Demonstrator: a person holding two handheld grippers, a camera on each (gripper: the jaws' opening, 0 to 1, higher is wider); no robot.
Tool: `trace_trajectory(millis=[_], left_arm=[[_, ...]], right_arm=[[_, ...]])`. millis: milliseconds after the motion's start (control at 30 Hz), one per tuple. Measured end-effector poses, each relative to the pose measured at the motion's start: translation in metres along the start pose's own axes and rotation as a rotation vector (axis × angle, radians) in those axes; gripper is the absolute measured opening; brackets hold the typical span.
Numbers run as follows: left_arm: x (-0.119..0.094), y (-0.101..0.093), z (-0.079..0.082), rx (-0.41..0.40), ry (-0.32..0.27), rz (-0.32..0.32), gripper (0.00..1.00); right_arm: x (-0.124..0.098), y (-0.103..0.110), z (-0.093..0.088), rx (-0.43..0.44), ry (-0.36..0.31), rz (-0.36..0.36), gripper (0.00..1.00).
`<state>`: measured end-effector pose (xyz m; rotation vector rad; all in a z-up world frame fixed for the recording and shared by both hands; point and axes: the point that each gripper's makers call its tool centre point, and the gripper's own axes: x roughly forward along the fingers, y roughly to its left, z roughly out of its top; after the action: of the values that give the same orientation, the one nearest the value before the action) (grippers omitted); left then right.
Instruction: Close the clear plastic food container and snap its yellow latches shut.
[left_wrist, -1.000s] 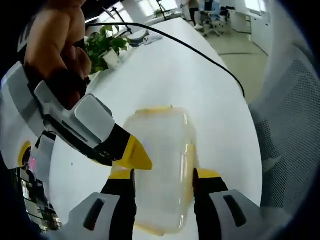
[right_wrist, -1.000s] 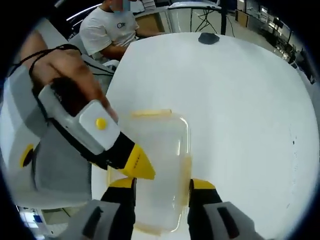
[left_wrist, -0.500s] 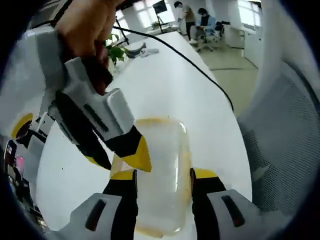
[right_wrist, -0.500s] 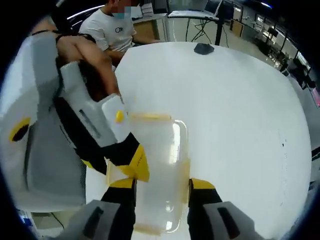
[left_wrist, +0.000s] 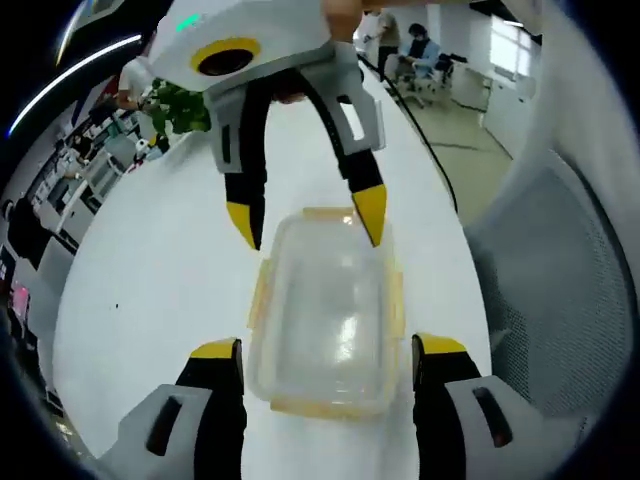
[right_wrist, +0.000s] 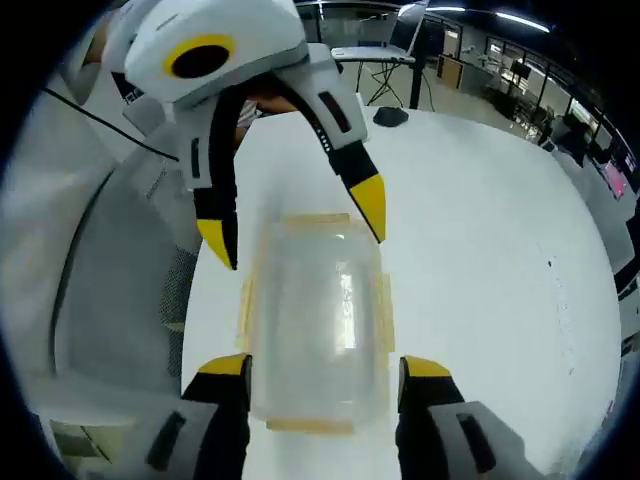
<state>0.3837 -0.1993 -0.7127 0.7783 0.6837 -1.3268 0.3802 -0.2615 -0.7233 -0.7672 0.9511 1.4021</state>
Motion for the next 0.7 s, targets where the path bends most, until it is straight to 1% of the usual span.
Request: trace_trajectory(millis=[33,67,100,133,167,200,233,300,333,367,433,467,500,533,567,600,667,700], left_arm=[[-0.001,0.001,-0.001,-0.019,-0.005,-0.011,0.66],[0.000,0.002,-0.002,-0.024,-0.006,-0.014,0.68],[0.001,0.004,-0.005,-0.026,-0.004,-0.015,0.72],[0.003,0.004,-0.007,-0.027,0.002,-0.020,0.75],[0.005,0.002,-0.010,-0.029,0.017,-0.029,0.76],[0.006,0.002,-0.012,-0.022,0.023,-0.030,0.79],[0.008,0.001,-0.013,-0.016,0.028,-0.030,0.81],[0.012,-0.001,-0.017,-0.042,0.044,-0.044,0.87],[0.015,0.000,-0.019,-0.034,0.056,-0.032,0.90],[0.017,0.001,-0.021,-0.020,0.067,-0.024,0.91],[0.023,-0.001,-0.022,-0.015,0.075,-0.028,0.90],[0.025,-0.001,-0.023,-0.015,0.079,-0.029,0.88],[0.029,-0.001,-0.027,0.002,0.100,-0.028,0.84],[0.031,-0.004,-0.029,0.010,0.107,-0.034,0.80],[0.035,-0.010,-0.031,0.026,0.120,-0.048,0.77],[0.035,-0.007,-0.030,0.052,0.117,-0.022,0.78],[0.032,-0.004,-0.030,0.035,0.118,-0.014,0.78],[0.031,-0.004,-0.031,0.032,0.106,-0.016,0.77]], right_arm=[[0.001,0.000,-0.002,0.006,-0.001,-0.005,0.67],[0.002,0.003,-0.007,0.032,0.009,0.001,0.70],[0.003,0.006,-0.007,0.045,0.002,0.012,0.74],[0.005,0.011,-0.007,0.044,-0.014,0.021,0.77],[0.006,0.013,-0.008,0.040,-0.014,0.022,0.80],[0.008,0.015,-0.009,0.035,-0.013,0.019,0.83],[0.010,0.015,-0.012,0.011,-0.005,0.007,0.85],[0.015,0.013,-0.016,-0.033,0.014,-0.026,0.92],[0.017,0.013,-0.018,-0.044,0.021,-0.029,0.93],[0.020,0.014,-0.018,-0.053,0.023,-0.034,0.93],[0.023,0.012,-0.018,-0.052,0.019,-0.047,0.91],[0.025,0.005,-0.014,-0.068,0.001,-0.083,0.88],[0.026,0.004,-0.015,-0.068,0.002,-0.091,0.81],[0.027,0.007,-0.016,-0.068,0.008,-0.076,0.73],[0.029,0.008,-0.015,-0.090,0.004,-0.077,0.74],[0.033,0.010,-0.016,-0.088,-0.001,-0.084,0.74],[0.031,0.010,-0.016,-0.080,-0.008,-0.078,0.73],[0.032,0.011,-0.017,-0.082,-0.012,-0.080,0.73]])
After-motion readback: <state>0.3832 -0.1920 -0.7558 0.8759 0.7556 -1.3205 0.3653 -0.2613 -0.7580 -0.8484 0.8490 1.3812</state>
